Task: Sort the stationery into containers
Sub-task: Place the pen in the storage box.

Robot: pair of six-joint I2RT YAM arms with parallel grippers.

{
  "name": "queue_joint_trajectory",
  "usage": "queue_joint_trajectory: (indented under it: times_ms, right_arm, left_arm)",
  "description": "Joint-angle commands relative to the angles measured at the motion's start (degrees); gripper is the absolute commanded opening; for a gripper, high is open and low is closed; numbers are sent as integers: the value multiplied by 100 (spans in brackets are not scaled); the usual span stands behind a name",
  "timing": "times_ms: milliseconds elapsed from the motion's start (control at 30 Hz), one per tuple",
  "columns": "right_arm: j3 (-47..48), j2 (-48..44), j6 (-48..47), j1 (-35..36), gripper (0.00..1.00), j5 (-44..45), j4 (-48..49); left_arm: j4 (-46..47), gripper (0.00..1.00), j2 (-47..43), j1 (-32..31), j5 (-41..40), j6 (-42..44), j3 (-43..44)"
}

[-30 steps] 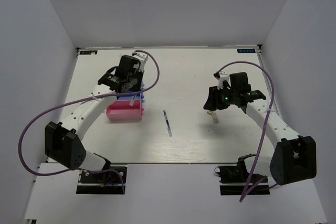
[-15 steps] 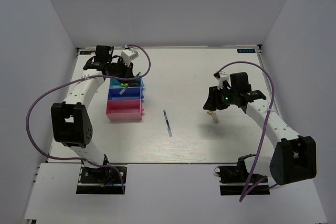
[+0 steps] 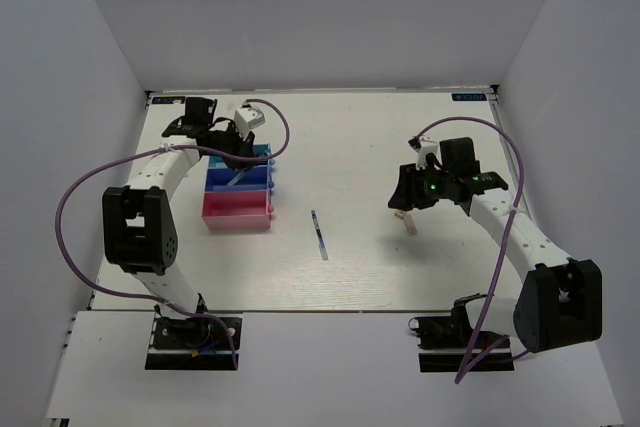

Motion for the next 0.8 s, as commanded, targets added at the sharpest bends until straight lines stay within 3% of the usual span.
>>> queue_joint_trajectory:
  times_ms: [0, 300, 367, 400, 433, 533, 633, 667, 733, 767]
  right_arm:
    - [21, -7, 14, -49, 51, -144, 145]
    - [4, -42, 5, -128, 51, -162, 137]
    - [-5, -34, 14, -136, 51, -162, 137]
    - [-5, -51, 14, -145, 51, -180, 145]
    - [-5, -60, -4, -137, 51, -188, 145]
    - [-14, -60, 5, -145, 51, -215, 154]
    - [-14, -104, 5, -145, 51, -224, 163]
    - [-22, -121, 5, -163, 51, -215, 163]
    - [-31, -130, 14, -146, 51, -197, 172]
    - [-40, -130, 14, -137, 51, -145, 172]
  left_arm:
    - [119, 17, 31, 54, 89, 230, -97]
    - [601, 37, -13, 54, -192, 116, -387]
    - [672, 46, -100, 54, -272, 72, -553]
    - [829, 64, -188, 36, -289, 28, -589]
    - [866, 69, -232, 36, -359, 36, -642]
    - [928, 69, -539, -16, -438, -69, -704]
    - [971, 42, -856, -139, -474, -603, -511]
    - [1041, 13, -944, -287, -535, -788, -458]
    - [1208, 0, -1267, -490, -808, -1368, -388]
    - [1244, 0, -1348, -587, -843, -1727, -327]
